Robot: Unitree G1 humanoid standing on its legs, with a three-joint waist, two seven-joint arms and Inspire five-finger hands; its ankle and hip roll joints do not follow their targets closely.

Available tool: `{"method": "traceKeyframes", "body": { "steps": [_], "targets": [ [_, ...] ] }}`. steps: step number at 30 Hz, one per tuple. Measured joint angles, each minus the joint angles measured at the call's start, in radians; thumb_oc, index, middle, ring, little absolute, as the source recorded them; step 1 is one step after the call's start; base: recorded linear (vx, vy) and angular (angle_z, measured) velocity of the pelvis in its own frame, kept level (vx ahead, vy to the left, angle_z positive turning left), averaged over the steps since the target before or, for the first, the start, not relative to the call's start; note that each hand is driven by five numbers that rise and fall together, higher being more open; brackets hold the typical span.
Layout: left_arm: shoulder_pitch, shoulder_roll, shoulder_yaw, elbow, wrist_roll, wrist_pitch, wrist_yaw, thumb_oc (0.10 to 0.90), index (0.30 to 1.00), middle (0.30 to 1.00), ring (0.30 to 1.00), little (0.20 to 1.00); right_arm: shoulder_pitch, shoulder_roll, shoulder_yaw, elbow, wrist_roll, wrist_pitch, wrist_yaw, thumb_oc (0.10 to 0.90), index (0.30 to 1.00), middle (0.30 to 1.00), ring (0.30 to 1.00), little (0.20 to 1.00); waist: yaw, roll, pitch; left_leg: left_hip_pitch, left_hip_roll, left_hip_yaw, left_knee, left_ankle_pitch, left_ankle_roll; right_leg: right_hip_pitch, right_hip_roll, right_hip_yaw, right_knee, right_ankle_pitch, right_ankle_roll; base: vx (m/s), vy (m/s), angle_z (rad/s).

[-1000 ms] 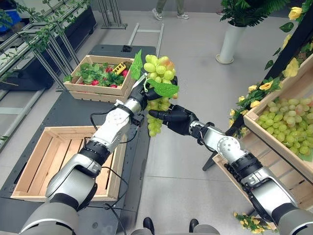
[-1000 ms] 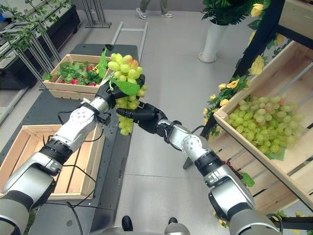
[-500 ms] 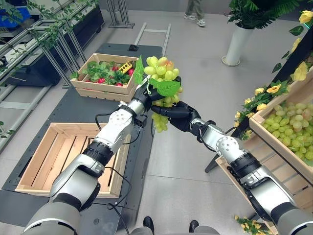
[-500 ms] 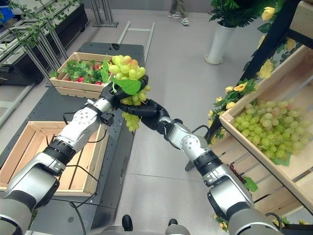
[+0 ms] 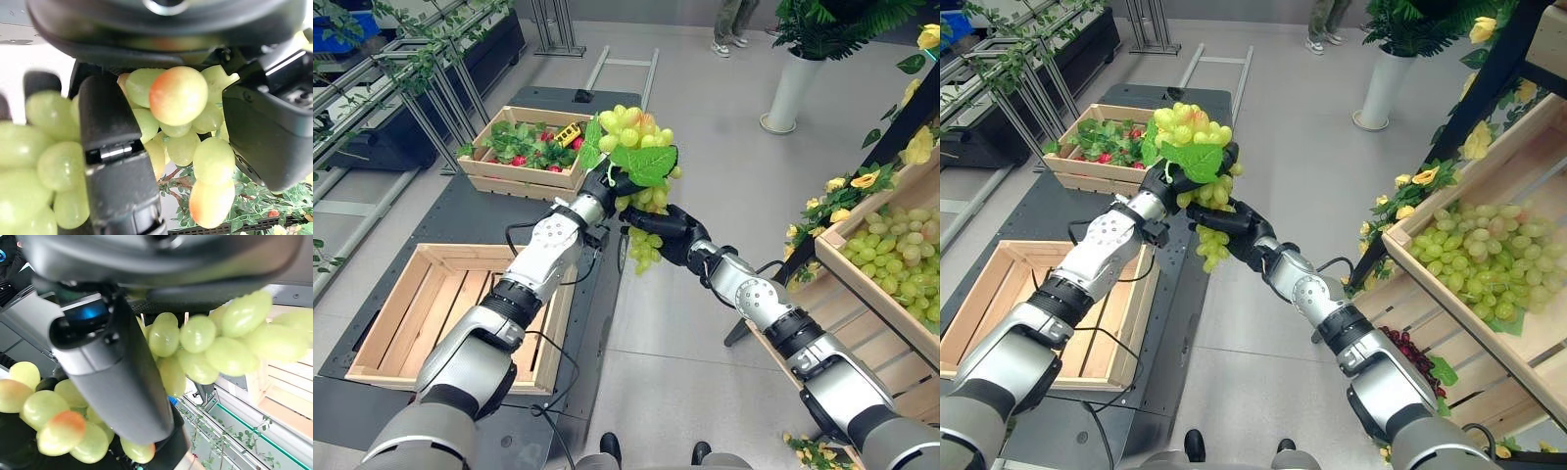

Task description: Pick up the fruits from the basket on one side to the basket on the other side

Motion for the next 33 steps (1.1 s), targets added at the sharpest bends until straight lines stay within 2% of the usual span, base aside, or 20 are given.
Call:
{"method": "traceKeyframes", "body": {
  "steps": [2,8,14,18,21,28,33],
  "targets": [
    [-0.005,-0.013,-0.004,-0.002,0.04,0.0,0.004,0.8,0.9,0.9,0.9,0.9,0.0,-0.002,-0.005,0.017,0.0,-0.023,-0.011,0.4,0.3,0.3,0.3,0.3,0.001,0.0,0.0,0.0,0.0,0.0,0.0,0.0,0.0,0.0,0.0,0.0,0.0,0.0,0.0,0.0,0.0,0.0],
    [-0.024,-0.001,-0.052,0.0,0.261,-0.003,0.046,0.8,0.9,0.9,0.9,0.9,0.0,-0.016,-0.007,0.017,0.0,-0.03,-0.017,0.4,0.3,0.3,0.3,0.3,-0.003,0.0,0.0,0.0,0.0,0.001,0.0,0.0,0.0,-0.001,0.0,0.002,0.0,0.0,0.0,0.0,0.0,0.0],
    [-0.107,0.09,-0.173,-0.01,0.433,-0.035,0.003,0.8,0.9,0.9,0.9,0.9,0.0,-0.041,-0.009,0.018,0.001,-0.043,-0.018,0.4,0.3,0.3,0.3,0.3,-0.006,0.001,-0.001,0.0,0.0,0.002,0.0,0.0,0.0,-0.001,-0.001,0.004,0.0,0.0,0.0,0.0,0.0,0.0],
    [-0.159,0.147,-0.237,-0.019,0.485,-0.049,-0.038,0.8,0.9,0.9,0.9,0.9,0.0,-0.043,-0.009,0.02,0.001,-0.044,-0.018,0.4,0.3,0.3,0.3,0.3,-0.006,0.002,-0.001,0.0,0.0,0.002,0.0,0.0,0.0,-0.001,-0.002,0.004,0.0,0.0,0.0,0.0,0.0,0.0],
    [-0.179,0.165,-0.251,-0.024,0.507,-0.058,-0.056,0.8,0.9,0.9,0.9,0.9,0.0,-0.042,-0.009,0.02,0.001,-0.044,-0.018,0.4,0.3,0.3,0.3,0.3,-0.005,0.002,-0.002,0.0,0.0,0.002,0.0,0.0,0.0,-0.001,-0.002,0.004,0.0,0.0,0.0,0.0,0.0,0.0],
    [-0.232,0.229,-0.299,-0.047,0.619,-0.157,-0.045,0.8,0.9,0.9,0.9,0.9,0.0,-0.044,-0.008,0.021,0.001,-0.044,-0.016,0.4,0.3,0.3,0.3,0.3,-0.006,0.003,-0.002,0.0,0.0,0.002,0.0,0.0,0.0,-0.002,-0.002,0.004,0.0,0.0,0.0,0.0,0.0,0.0],
    [-0.248,0.28,-0.328,-0.093,0.643,-0.197,-0.036,0.8,0.9,0.9,0.9,0.9,0.0,-0.056,-0.008,0.021,0.001,-0.044,-0.015,0.4,0.3,0.3,0.3,0.3,-0.006,0.004,-0.003,0.0,0.0,0.003,0.0,0.0,0.0,-0.002,-0.003,0.005,0.0,0.0,0.0,0.0,0.0,0.0]
  ]
}}
